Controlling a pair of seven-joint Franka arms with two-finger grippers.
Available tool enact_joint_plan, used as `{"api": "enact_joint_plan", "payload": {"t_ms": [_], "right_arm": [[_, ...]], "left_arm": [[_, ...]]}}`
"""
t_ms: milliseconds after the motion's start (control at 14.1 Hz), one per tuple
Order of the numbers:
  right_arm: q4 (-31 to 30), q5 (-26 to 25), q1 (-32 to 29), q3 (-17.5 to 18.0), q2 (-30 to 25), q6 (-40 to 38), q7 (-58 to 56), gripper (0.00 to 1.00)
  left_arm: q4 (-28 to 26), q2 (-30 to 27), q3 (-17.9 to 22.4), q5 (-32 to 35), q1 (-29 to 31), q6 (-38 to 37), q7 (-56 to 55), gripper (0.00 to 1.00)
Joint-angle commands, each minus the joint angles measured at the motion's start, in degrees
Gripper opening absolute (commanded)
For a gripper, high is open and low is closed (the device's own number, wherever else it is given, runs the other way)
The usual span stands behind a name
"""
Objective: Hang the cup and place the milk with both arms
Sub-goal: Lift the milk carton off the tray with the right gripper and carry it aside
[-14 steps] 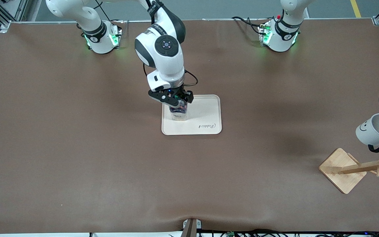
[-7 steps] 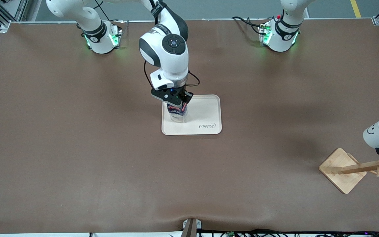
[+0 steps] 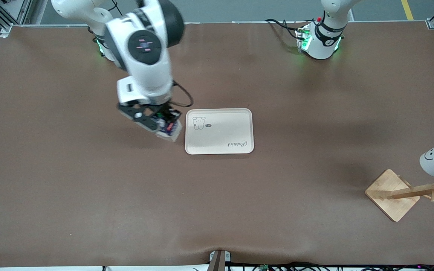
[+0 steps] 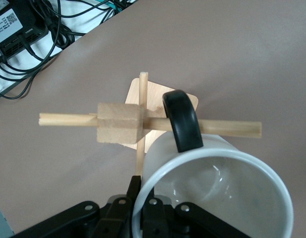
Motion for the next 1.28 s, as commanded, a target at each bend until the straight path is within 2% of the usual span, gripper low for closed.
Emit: {"api": "enact_joint_plan", "payload": {"t_ms": [0, 142, 356, 569, 640, 853, 1067, 1209], "right_arm": [[-0.65, -0.93, -7.75, 0.86, -2.15, -6.85, -6.67, 0.0], [-2.66, -0.93, -13.55, 0.95, -4.52, -6.7, -17.43, 0.0], [-5.73, -0.93, -21.64, 0.95, -6.37, -5.38, -30.46, 0.0], [-19.15, -1.11, -29.2, 0.86, -12.77, 6.63, -43.91, 0.0], [-22.5, -1.28, -31.05, 0.86, -14.1, 8.32, -46.21, 0.0], [-26.3, -5.05, -33.0, 0.86, -14.73, 9.39, -46.59, 0.0], [-35.16, -5.06, -36.16, 0.95, -17.27, 20.59, -50.17, 0.0], [-39.65, -5.06, -37.74, 0.95, -17.89, 24.84, -51.24, 0.0]], "left_arm": [[1.84, 0.68, -0.6, 0.04, -0.43, -0.01, -3.55, 1.0], [1.76, -0.02, -0.69, -2.68, -0.43, -0.62, -5.67, 1.0], [1.58, -1.69, -0.87, -2.96, -0.6, -2.29, -9.35, 1.0], [1.06, -4.32, -1.39, -2.08, -1.13, -4.06, -18.22, 1.0], [0.97, -5.11, -1.57, -2.08, -1.31, -4.84, -18.94, 1.0], [0.97, -6.87, -1.92, -2.34, -1.31, -7.38, -22.27, 1.0], [0.97, -9.59, -2.54, -2.52, -1.31, -11.16, -25.7, 1.0], [0.97, -11.53, -2.8, -2.69, -1.31, -13.71, -28.33, 1.0]]}}
